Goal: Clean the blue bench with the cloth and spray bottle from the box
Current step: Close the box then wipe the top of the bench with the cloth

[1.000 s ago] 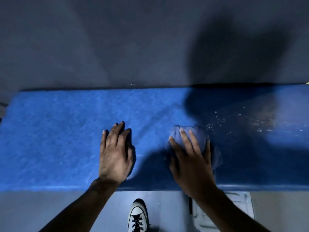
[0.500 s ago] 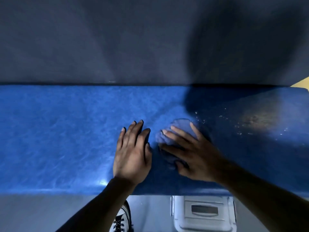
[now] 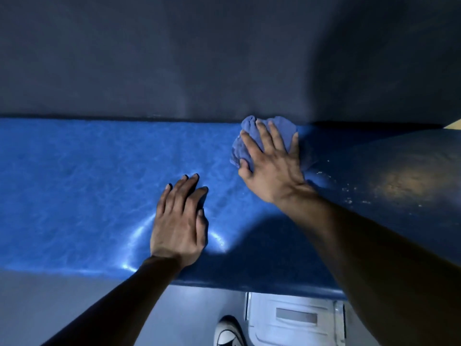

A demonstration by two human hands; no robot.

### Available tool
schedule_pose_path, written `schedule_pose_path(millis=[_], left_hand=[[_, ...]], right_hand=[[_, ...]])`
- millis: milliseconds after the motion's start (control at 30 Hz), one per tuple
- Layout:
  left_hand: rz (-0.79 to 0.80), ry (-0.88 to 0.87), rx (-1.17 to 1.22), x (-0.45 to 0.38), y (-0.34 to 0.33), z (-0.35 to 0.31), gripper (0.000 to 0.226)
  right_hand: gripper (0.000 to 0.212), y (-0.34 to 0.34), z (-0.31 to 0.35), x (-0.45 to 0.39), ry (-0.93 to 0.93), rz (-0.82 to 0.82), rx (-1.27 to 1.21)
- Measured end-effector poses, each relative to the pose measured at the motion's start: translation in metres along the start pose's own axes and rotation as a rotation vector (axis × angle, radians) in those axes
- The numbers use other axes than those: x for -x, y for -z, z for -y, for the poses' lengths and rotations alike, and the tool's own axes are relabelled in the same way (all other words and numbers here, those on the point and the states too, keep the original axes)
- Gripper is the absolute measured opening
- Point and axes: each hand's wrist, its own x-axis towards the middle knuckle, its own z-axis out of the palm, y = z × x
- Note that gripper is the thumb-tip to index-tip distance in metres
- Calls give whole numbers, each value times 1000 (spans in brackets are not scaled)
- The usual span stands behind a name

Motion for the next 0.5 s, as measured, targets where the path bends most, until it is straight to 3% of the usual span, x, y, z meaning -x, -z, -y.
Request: schedule_pose_path(millis=[233,367,500], left_hand=[[26,18,-1,0,4,-3,48],[65,48,19,-1,10,-10,50],[51,134,73,1,12,-29,50]], right_hand=[[59,2,9,56,-131,-103,-36],[55,9,0,126,-43,-72,-25],[66,24,-32,177,159,-39,-21]])
